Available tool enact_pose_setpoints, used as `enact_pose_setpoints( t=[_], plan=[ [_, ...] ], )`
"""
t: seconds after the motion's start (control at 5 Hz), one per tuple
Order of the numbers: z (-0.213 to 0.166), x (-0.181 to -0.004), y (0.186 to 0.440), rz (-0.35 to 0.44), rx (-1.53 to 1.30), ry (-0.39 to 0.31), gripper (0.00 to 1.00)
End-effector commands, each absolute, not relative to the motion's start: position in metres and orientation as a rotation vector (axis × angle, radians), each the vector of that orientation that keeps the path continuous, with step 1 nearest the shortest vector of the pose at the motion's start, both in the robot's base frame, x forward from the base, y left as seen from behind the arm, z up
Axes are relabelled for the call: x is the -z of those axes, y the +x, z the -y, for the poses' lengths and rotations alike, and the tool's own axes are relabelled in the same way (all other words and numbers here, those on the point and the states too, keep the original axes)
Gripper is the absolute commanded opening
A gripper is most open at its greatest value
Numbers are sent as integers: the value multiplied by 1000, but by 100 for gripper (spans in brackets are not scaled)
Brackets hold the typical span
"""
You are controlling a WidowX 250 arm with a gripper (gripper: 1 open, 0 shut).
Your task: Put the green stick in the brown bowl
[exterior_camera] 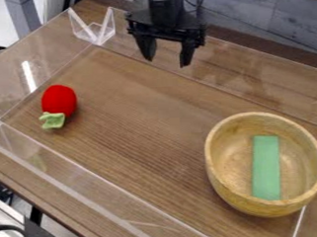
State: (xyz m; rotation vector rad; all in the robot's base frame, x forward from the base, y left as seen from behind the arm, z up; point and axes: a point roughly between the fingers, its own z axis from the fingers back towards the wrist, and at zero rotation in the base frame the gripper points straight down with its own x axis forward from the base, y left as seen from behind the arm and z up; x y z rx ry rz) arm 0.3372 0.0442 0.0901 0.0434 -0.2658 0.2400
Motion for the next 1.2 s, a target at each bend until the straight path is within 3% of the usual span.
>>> enact_pose_setpoints(
  t=[0.0, 0.6, 1.0],
  plan=[
    [-49, -103, 345, 321, -231, 46, 100],
    [-56, -92, 352, 318, -336, 60, 100],
    [-74, -96, 367, 309, -415, 56, 100]
  ],
)
